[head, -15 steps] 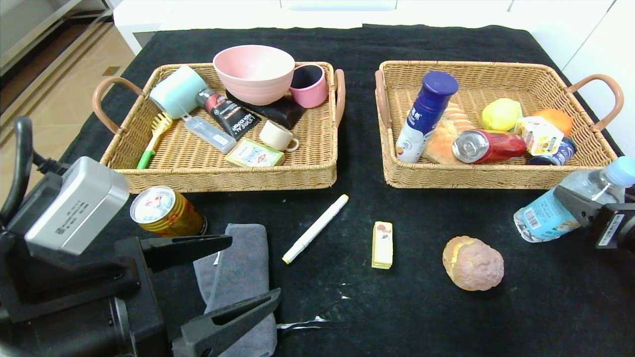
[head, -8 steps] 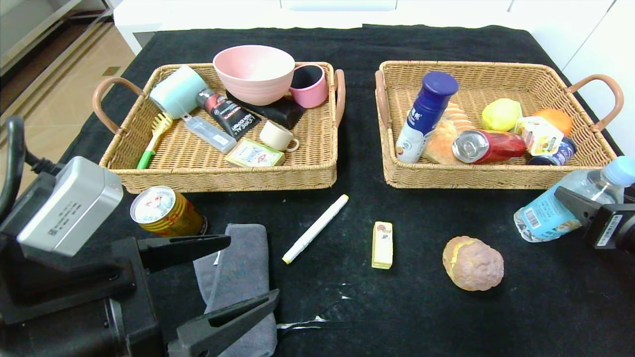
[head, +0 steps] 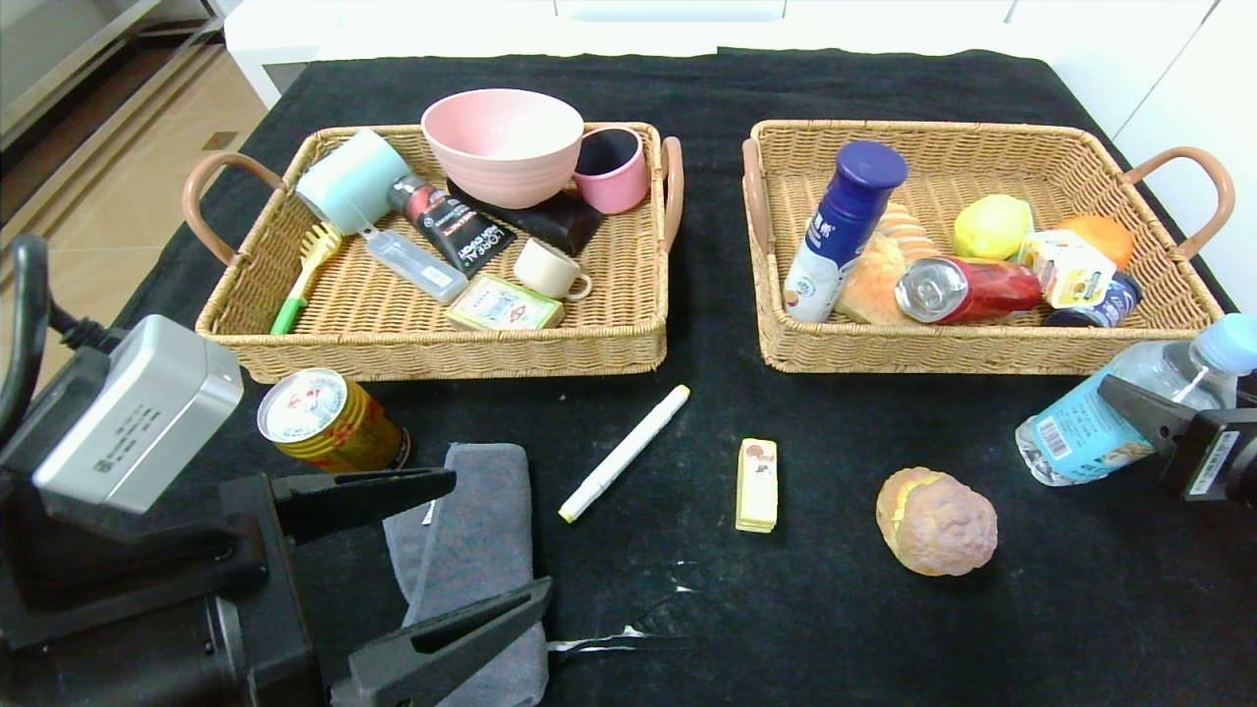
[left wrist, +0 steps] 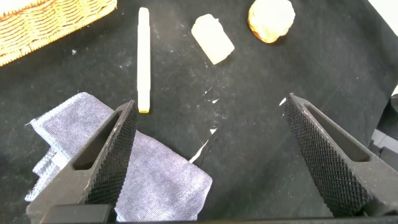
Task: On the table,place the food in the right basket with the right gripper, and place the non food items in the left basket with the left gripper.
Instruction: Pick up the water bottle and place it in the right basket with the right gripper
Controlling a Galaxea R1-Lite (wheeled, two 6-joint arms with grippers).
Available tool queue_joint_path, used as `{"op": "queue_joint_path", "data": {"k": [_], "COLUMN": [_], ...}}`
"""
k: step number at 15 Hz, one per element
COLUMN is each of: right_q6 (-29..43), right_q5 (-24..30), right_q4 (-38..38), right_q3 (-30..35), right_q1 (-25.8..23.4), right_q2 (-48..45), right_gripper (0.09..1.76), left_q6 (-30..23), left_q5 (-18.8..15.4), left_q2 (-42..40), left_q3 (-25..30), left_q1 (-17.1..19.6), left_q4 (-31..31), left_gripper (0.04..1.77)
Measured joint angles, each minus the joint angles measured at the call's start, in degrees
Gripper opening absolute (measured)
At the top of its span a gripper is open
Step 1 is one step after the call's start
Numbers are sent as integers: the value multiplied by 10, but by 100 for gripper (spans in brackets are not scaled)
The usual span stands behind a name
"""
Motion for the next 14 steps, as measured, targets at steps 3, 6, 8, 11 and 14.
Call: {"op": "queue_joint_path", "data": {"k": [3,6,8,11,14], "right_q6": [-4,-10,-15,-20,-18], "right_q5": [4,6,11,12,10], "right_q4": [85,165,178,177,165], "right_q3": [-36,-114,-167,-221,-268], "right_q1": [1,1,-9,-38,-49], "right_q2": [-35,-69,-75,-59,-30], "right_gripper": [102,102,102,102,102], "left_q6": [0,0,0,0,0], "left_q5": [0,1,1,1,1], "left_q2": [0,-2,-2,-2,-2], "left_q3": [0,2,2,3,3], "left_q1": [0,0,0,0,0], "left_q4": [-1,-1,-1,-1,-1], "left_gripper": [172,172,172,172,172]}}
